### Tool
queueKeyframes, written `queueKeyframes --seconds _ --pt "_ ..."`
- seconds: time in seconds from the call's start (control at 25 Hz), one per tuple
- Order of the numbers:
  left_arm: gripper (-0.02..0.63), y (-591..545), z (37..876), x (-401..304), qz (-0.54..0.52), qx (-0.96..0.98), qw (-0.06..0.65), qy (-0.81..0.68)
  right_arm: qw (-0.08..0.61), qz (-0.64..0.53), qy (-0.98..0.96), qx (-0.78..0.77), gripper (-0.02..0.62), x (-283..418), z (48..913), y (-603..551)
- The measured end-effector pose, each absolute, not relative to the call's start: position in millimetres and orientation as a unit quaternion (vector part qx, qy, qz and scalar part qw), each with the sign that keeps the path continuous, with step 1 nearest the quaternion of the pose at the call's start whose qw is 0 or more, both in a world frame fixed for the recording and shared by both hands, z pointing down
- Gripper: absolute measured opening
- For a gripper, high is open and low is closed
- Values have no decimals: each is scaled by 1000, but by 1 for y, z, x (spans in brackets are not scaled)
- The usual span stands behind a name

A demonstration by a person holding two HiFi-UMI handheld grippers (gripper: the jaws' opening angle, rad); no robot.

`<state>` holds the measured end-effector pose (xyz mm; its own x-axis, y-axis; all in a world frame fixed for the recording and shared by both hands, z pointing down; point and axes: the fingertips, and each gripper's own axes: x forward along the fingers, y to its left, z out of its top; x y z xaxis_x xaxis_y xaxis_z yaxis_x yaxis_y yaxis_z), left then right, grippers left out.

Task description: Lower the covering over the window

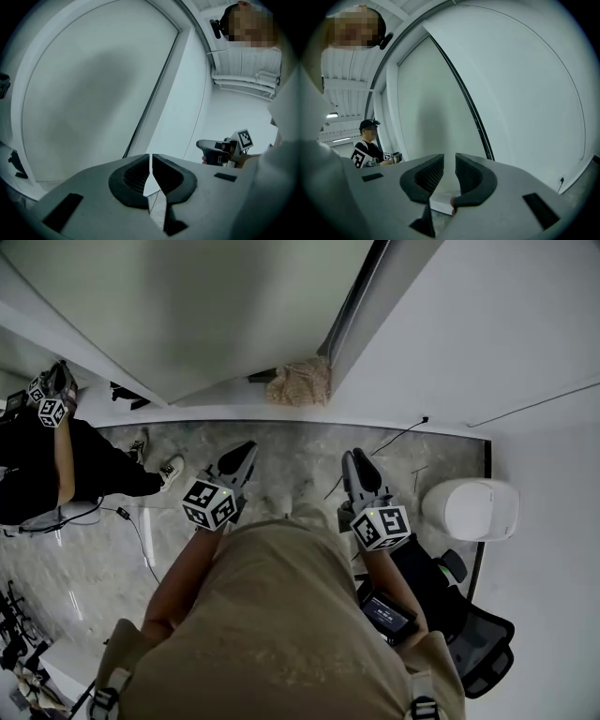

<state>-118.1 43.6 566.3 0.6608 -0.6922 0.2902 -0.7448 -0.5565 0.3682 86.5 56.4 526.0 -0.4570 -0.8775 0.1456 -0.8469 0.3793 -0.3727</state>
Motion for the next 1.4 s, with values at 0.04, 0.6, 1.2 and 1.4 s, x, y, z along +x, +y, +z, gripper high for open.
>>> queueKeyframes --seconds 0.04,0.6,1.2,1.4 --pt "32 39 566 -109 58 880 237 -408 39 -200 831 -519 64 94 523 49" --pt "32 -5 565 -21 56 873 232 -425 33 -204 852 -481 64 162 523 -10" --pt "32 -26 576 -19 55 862 243 -442 32 -216 857 -466 64 166 533 -39" --pt "32 -51 576 -32 57 868 244 -428 31 -220 849 -479 64 153 536 -58"
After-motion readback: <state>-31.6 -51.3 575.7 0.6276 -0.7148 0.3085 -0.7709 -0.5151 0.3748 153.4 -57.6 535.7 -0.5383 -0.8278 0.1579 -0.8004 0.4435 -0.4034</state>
